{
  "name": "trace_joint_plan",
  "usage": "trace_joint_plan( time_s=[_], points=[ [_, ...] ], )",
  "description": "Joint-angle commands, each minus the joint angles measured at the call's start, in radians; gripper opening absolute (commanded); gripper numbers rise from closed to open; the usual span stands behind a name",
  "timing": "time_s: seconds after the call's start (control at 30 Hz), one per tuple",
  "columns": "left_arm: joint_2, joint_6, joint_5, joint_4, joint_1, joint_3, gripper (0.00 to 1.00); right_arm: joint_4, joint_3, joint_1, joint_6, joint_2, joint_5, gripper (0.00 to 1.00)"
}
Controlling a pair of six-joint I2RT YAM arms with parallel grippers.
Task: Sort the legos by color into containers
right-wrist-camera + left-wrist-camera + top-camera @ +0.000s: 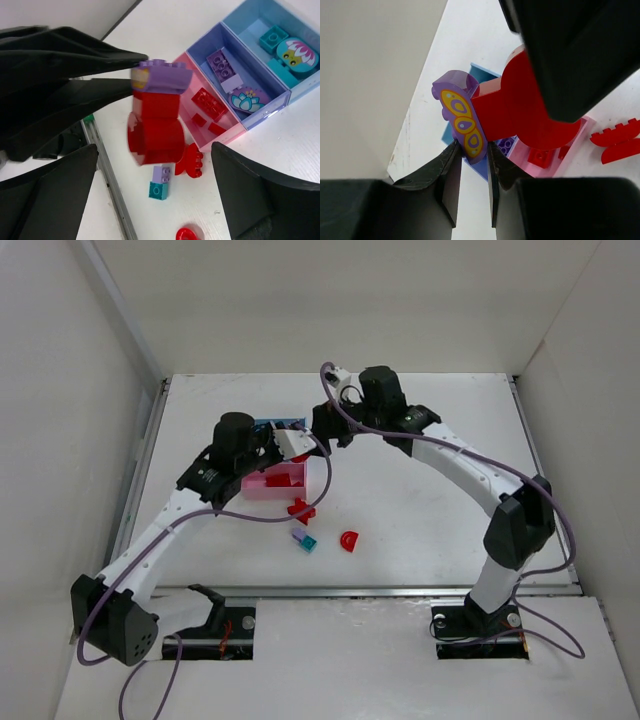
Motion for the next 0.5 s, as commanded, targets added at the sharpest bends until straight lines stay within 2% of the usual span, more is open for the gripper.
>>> trace_joint_plan(
  time_s=[0.0,0.1,0.23,0.33,0.37,0.47],
  points=[
    [-0.048,0.008,-0.014,0.08,-0.015,0.011,0.0,0.064,0.048,-0.002,0.046,0.027,-0.029,1.0],
    [-0.048,0.008,-0.014,0.098,-0.015,0.011,0.0,0.085,0.048,-0.002,0.056,0.05,-0.059,0.97],
    [-0.048,-0.005,-0.023,0.107,-0.015,0.011,0.0,0.085,0.059,-0.002,0.056,0.071,-0.068,0.84],
    [-0.048,-0.005,-0.023,0.107,-0.015,0.011,0.0,0.107,0.059,-0.002,0.056,0.071,-0.095,0.59],
    [-0.048,-0.005,-0.023,0.107,-0.015,0.011,0.0,0.107,0.059,-0.002,0.056,0.071,-0.105,0.44],
    [-0.048,-0.014,-0.023,0.107,-0.015,0.001,0.0,0.128,0.059,-0.002,0.056,0.071,-0.114,0.24]
  ],
)
